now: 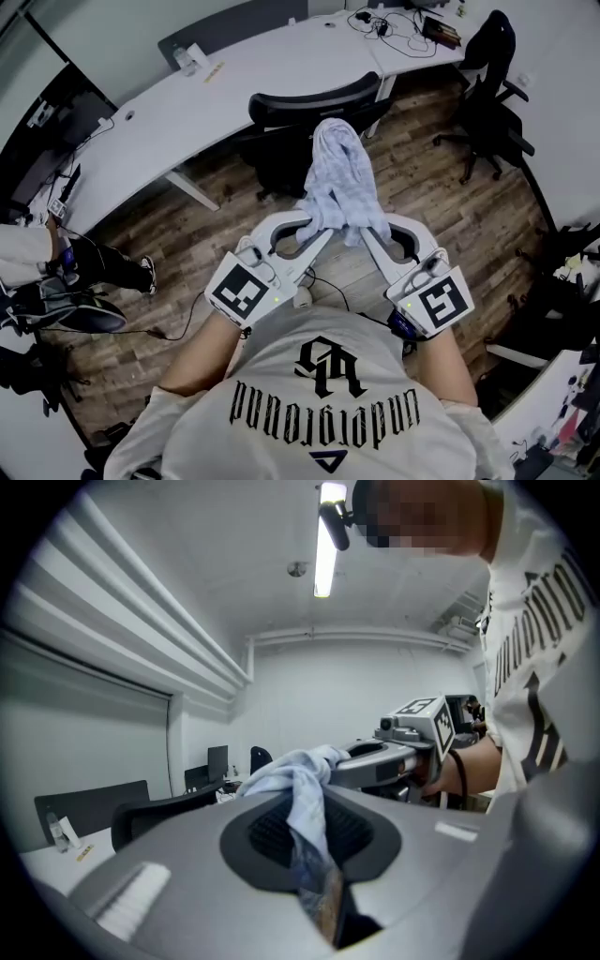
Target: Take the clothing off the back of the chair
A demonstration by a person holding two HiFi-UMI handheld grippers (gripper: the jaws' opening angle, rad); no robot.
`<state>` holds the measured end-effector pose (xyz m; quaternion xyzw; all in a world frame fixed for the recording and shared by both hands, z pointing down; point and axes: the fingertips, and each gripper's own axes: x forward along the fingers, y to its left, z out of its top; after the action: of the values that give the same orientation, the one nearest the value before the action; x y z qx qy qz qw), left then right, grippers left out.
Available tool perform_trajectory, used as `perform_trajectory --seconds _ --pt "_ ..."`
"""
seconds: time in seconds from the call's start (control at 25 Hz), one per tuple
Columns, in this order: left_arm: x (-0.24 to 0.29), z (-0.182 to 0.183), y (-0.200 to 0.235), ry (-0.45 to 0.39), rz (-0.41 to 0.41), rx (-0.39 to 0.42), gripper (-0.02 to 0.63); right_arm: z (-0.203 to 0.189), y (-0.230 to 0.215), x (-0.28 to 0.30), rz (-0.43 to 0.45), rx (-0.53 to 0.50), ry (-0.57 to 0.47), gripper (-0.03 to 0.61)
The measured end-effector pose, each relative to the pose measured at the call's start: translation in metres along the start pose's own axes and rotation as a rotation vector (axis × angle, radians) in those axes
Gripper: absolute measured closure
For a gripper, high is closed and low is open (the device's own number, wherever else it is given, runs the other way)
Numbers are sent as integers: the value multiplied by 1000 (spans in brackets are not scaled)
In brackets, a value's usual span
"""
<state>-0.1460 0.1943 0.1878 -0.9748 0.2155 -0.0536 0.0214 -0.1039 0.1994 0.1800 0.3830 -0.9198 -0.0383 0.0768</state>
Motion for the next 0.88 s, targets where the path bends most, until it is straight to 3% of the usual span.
perform_trajectory --seconds 0.52,0.88 --pt "28 -9 -123 56 37 -37 527 -28 18 -131 31 34 1 538" --pt "13 -15 -179 67 85 -59 528 -44 44 -182 47 55 6 538"
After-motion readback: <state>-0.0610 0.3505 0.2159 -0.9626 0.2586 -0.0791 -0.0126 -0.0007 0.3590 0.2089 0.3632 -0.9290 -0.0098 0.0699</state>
